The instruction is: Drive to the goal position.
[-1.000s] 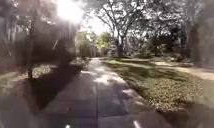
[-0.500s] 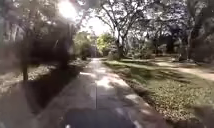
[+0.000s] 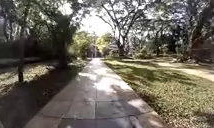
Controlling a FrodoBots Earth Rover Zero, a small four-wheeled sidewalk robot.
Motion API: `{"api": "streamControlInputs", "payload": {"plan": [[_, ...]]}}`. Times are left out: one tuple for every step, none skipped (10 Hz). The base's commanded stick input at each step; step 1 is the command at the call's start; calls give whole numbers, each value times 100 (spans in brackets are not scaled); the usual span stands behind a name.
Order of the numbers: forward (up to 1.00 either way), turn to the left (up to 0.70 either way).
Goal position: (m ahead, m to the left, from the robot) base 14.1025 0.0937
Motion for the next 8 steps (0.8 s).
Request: {"api": "streamControlInputs", "payload": {"plan": [[50, 0], [50, 0], [50, 0], [50, 0], [50, 0], [50, 0], [50, 0], [50, 0]]}}
